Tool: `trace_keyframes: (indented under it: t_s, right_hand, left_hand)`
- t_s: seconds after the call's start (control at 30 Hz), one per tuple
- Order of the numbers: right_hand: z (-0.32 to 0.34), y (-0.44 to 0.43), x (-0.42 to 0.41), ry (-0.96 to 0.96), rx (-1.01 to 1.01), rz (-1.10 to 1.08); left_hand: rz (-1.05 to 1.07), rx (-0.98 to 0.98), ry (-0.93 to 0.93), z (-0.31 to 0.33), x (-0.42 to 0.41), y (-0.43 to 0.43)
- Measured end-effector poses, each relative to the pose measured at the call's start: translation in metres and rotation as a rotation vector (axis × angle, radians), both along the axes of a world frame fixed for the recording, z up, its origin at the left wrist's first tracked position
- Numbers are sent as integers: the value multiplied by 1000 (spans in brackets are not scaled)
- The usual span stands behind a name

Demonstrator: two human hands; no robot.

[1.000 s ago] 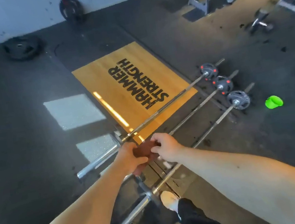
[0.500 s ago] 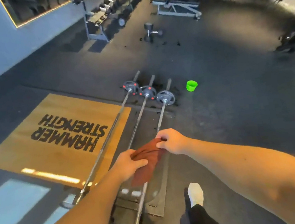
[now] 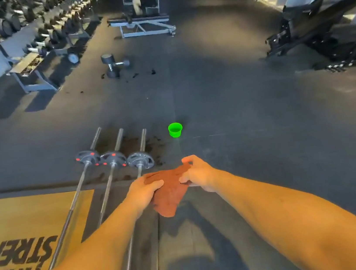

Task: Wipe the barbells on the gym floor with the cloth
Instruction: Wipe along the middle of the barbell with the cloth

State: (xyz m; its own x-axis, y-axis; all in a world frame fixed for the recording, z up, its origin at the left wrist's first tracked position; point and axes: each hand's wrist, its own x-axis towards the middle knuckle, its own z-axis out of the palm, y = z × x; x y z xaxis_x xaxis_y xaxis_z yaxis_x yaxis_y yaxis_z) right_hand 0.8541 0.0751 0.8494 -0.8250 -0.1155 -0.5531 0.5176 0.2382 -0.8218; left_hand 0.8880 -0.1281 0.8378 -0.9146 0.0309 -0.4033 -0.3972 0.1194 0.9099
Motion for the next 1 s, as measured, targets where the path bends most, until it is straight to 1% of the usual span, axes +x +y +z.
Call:
trace_keyframes:
  t_s: [0.07,0.2,0.3,0.4,0.5,0.53,0.57,0.6,0.7,0.77,0.83,0.87,0.93,1.0]
  right_hand:
    - [7,40,-42,52,70,-19]
    - [10,99,-139,151,90,-126]
    - [9,131,-216,219,161,-153]
    - [-9,158,-308,208,200,-188]
    - [-45,173,-418,151,226,-255]
    - [-66,177,-482,129,233,-285]
    - [-65,180,-497,91,218,-326]
    - [-75,185,-529,57,188,-352]
    - [-105,181,-640,-70,154,-261]
    - [-115,175,-697,-105,253,-151]
    - [-118,168,-747,-100,380,-47]
    - [-121,165,-772,-95,411,14]
    - [-137,160,-823,-42,445,157]
    - [-162,153,-875,60,454,319]
  left_hand:
    - [-36,71,-23,10,-54,43]
    - [-57,188,-54,12,-159,105]
    - [-52,208,-67,0,-241,137]
    - [-98,216,-69,-24,-331,162]
    - [-47,149,-66,-69,-440,181]
    - [-11,142,-69,-100,-503,189]
    - [14,97,-59,-101,-519,195]
    - [20,76,-55,-109,-548,202]
    - [98,35,-118,-149,-648,202]
    - [153,13,-196,-156,-697,192]
    - [182,-20,-274,-166,-739,183]
    - [208,-8,-294,-179,-758,179]
    - [287,38,-334,-207,-792,177]
    - [425,80,-359,-236,-824,179]
